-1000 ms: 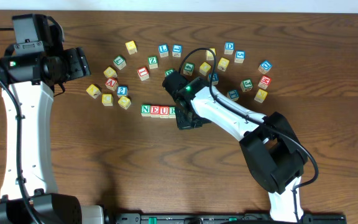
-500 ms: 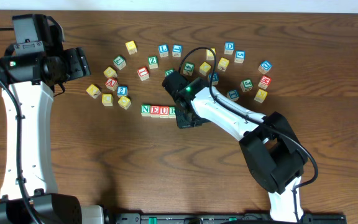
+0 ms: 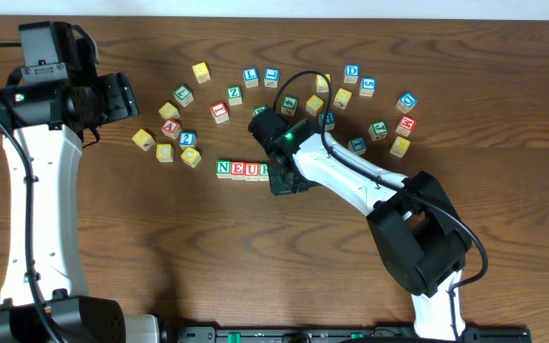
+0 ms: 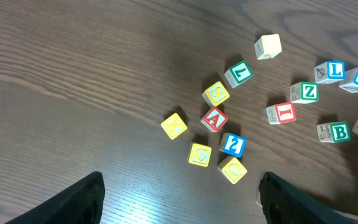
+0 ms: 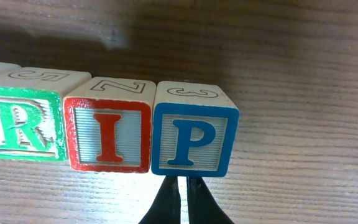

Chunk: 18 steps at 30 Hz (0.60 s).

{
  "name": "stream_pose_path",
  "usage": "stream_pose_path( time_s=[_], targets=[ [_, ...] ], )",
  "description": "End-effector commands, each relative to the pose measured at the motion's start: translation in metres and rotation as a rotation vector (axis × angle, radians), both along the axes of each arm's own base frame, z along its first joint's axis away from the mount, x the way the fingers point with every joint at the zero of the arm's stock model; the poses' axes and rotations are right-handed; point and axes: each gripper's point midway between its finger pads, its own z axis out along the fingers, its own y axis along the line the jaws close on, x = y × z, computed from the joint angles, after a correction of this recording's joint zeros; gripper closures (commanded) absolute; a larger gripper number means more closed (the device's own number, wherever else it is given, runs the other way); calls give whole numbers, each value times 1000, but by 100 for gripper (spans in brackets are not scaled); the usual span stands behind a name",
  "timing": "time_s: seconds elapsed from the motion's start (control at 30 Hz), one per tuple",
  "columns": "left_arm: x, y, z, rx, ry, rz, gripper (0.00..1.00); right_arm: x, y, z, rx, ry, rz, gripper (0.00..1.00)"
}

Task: Spell out NEURIPS
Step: 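Push the P block left against the I with the right gripper, then raise the right gripper and move it back from the row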

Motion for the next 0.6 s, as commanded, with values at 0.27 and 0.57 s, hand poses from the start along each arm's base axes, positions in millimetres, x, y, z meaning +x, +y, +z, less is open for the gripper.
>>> stream_pose_path(
  time_s=[0.27, 0.57],
  targets=[
    [3, 1, 6, -3, -16, 7, 21, 51, 0, 111, 144, -188, 14, 94],
    [3, 1, 6, -3, -15, 7, 21, 109, -73, 194, 233, -369, -152, 85]
  ],
)
